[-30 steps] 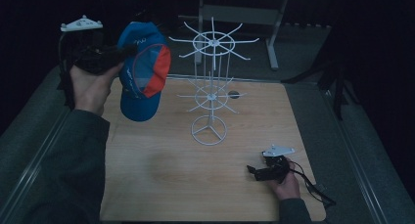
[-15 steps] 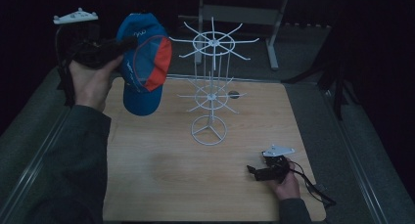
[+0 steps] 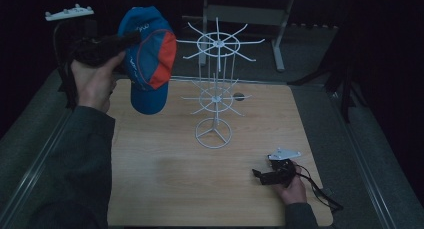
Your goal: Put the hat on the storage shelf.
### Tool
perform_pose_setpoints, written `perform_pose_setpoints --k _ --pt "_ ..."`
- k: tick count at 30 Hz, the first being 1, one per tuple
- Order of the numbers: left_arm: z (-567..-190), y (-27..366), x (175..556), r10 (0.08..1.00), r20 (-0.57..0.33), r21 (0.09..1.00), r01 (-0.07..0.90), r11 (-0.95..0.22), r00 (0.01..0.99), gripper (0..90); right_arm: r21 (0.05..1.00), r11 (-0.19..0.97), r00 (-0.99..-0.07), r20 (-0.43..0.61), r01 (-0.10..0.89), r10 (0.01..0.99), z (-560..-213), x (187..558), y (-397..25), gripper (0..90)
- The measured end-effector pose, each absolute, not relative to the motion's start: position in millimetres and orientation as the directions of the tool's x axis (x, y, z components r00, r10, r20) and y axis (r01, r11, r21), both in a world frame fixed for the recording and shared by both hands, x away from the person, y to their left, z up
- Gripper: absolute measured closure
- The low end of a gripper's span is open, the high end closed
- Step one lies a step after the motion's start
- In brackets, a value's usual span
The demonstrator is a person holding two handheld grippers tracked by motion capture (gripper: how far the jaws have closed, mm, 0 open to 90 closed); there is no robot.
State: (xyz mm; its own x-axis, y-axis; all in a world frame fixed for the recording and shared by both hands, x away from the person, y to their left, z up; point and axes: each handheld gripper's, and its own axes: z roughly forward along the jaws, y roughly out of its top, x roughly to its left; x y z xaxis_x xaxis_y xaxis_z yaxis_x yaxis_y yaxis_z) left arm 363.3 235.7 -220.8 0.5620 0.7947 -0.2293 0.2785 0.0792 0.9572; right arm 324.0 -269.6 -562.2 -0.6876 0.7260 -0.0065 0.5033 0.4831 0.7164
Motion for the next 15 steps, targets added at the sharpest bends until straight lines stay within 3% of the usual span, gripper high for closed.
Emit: perform_pose_setpoints --k 7,15 --pt "-225.7 229.8 364.6 0.702 -0.229 0.96 0.274 0.05 0.674 89.8 0.716 0.483 -0.688 -0.006 0.503 0.726 -562.2 324.0 -269.6 11.5" --pt "-248.6 237.6 364.5 0.681 -0.198 0.938 0.339 -0.077 0.705 89.0 0.717 0.485 -0.688 -0.009 0.501 0.725 -562.1 324.1 -269.7 11.5"
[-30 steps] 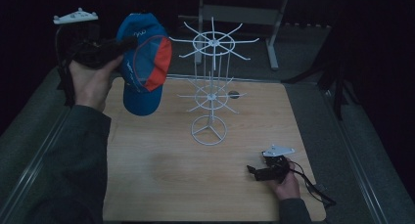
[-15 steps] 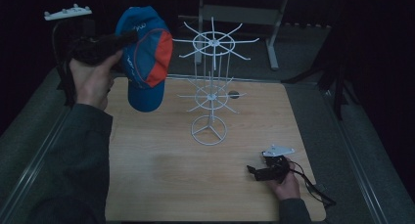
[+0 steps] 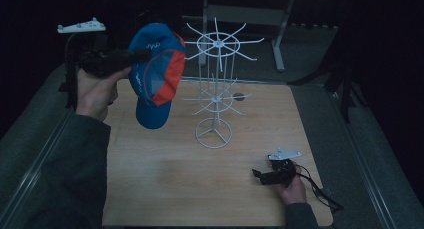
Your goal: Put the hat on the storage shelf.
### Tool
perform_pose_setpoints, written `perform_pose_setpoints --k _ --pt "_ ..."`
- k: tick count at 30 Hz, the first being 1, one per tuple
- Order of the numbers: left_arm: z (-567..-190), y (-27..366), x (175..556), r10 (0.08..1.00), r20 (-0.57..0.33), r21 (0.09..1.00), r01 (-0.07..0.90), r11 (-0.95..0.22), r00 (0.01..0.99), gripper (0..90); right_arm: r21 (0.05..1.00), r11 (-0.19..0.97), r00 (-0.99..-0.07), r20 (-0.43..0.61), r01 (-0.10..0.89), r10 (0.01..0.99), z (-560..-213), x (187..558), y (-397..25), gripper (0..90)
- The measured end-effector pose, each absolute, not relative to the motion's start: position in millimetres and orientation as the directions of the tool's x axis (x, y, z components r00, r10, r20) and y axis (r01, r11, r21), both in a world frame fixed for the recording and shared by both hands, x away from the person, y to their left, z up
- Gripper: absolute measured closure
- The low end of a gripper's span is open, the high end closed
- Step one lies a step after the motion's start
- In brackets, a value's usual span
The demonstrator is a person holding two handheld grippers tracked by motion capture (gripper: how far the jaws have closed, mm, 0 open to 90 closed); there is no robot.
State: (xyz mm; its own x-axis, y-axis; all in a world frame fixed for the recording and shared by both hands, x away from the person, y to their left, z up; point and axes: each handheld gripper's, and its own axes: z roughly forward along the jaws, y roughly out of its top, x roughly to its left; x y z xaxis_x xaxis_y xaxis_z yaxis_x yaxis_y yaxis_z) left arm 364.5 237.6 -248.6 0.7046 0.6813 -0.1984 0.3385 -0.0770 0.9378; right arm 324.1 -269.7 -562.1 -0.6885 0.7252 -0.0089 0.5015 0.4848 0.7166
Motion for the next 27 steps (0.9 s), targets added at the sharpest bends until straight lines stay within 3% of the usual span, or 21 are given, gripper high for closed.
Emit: perform_pose_setpoints --k 3,8,15,19,27 --pt "-254.4 238.6 364.4 0.699 -0.169 0.922 0.362 -0.137 0.695 80.8 0.716 0.484 -0.688 -0.008 0.503 0.726 -562.0 323.9 -269.6 11.5" --pt "-260.9 239.9 365.0 0.715 -0.171 0.91 0.387 -0.149 0.678 65.1 0.714 0.484 -0.687 -0.006 0.506 0.727 -561.9 323.8 -269.6 11.5" --pt "-263.3 239.2 363.4 0.745 -0.163 0.904 0.401 -0.15 0.647 50.2 0.715 0.485 -0.688 -0.008 0.504 0.726 -562.0 323.8 -269.6 11.5" --pt "-263.4 234.0 358.1 0.769 -0.1 0.899 0.389 -0.202 0.631 45.3 0.715 0.485 -0.688 -0.008 0.503 0.726 -562.0 323.8 -269.7 11.5" --pt "-272.0 231.7 345.8 0.804 -0.026 0.889 0.381 -0.254 0.595 44.6 0.715 0.485 -0.688 -0.008 0.503 0.726 -562.0 323.7 -269.6 11.5"
